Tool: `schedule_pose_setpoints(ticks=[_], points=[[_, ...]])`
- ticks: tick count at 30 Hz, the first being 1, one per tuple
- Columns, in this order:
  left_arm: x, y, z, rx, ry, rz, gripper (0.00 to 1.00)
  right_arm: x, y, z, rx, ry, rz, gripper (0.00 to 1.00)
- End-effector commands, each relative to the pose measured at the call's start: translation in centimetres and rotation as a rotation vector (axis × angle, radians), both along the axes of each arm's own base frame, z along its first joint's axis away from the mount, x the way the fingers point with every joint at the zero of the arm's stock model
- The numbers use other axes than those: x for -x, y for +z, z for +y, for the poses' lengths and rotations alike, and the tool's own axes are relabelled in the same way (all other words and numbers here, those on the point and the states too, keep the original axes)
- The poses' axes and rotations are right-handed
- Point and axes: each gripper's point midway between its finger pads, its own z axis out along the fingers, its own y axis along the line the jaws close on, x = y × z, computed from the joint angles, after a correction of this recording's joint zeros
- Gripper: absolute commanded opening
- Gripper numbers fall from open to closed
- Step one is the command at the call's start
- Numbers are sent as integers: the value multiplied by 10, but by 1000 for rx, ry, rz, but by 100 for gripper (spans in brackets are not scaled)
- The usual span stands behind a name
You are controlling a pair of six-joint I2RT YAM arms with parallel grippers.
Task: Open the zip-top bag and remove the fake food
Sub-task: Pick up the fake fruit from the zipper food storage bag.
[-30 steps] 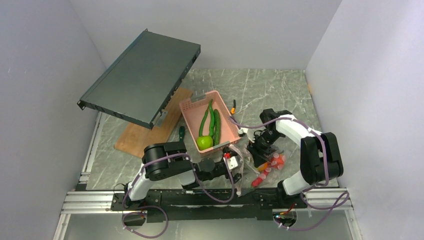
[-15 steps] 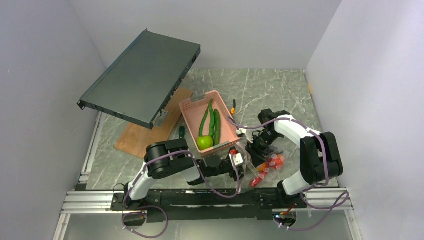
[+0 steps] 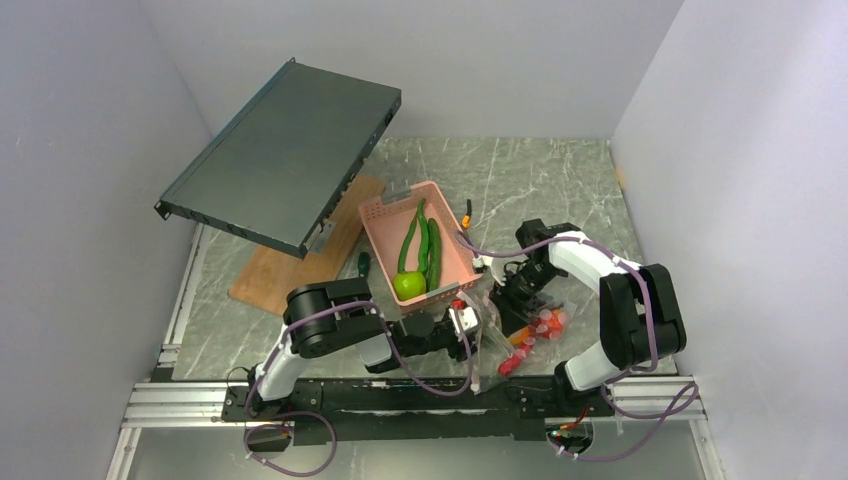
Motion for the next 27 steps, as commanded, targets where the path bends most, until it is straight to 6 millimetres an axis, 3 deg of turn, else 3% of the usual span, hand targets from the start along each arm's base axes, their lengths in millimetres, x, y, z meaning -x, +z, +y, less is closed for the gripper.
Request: schedule_pose_setpoints(ticks=[1,7,10,13,16,19,23,27], points=[[3,6,-2,8,-3,30,58,-13,-20,0,13,27,-65,31],[6,20,2,52,-13,26,47,-13,-22,0,15,25,-64,31],[12,22,9,65,-27,30,49,-13,-22,0,16,24,-67,31],[18,26,15,93,-43,34,57,-13,-23,-1,18,23,-69,31],[20,34,22,128,-39,26,73,-13,-23,-1,22,23,-73,31],[18,37,26,136,-25,6,82,-13,-23,-1,17,23,-74,32],[16,37,22,121,-33,-17,87,-13,-22,1,9,29,-74,32],[11,35,5,87,-47,-31,86,-11,-22,2,7,35,-67,32]])
